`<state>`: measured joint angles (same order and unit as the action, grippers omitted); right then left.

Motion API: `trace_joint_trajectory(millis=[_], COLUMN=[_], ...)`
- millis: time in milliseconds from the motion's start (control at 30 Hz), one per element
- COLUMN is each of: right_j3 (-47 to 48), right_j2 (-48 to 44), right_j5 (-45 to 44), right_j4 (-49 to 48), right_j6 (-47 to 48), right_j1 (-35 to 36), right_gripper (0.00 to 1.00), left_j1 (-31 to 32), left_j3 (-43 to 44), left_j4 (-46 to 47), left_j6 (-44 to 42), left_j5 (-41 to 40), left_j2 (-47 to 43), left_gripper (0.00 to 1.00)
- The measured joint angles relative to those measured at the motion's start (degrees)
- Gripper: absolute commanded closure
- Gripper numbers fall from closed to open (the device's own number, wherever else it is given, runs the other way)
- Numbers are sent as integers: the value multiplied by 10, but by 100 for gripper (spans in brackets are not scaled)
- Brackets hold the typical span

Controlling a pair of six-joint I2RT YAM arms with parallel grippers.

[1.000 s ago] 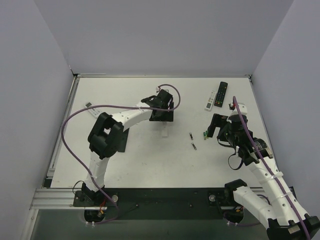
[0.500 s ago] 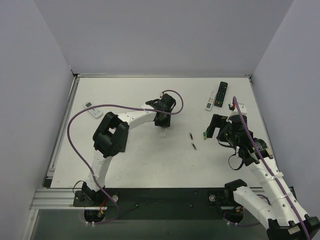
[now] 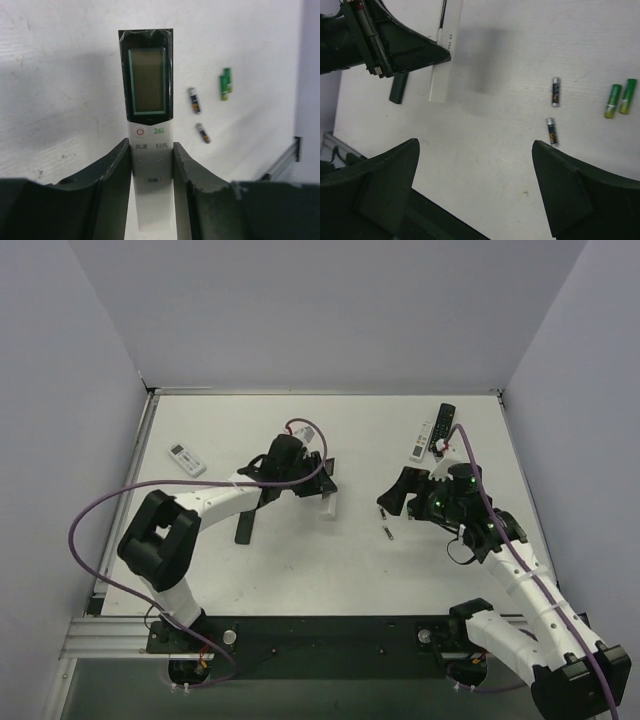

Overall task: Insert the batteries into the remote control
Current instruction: Pick up the remote control from the center of the board.

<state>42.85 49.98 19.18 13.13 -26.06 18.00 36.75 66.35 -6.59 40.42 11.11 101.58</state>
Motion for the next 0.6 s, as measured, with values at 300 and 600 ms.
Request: trace_joint_trajectory(millis=[300,600], right_j3=[-31,-30], right_j2=[71,160], right_j5=[195,320], right_j4=[-195,-367], right_j6=[-88,-178], right_j1=[0,1], right_gripper=[18,26], left_j1=[-37,-44], left_j3=[-193,-254], left_j4=[377,633], left_j6=[165,278], left_j5=[118,167], left_j2=[-116,-149], left_gripper=[96,97])
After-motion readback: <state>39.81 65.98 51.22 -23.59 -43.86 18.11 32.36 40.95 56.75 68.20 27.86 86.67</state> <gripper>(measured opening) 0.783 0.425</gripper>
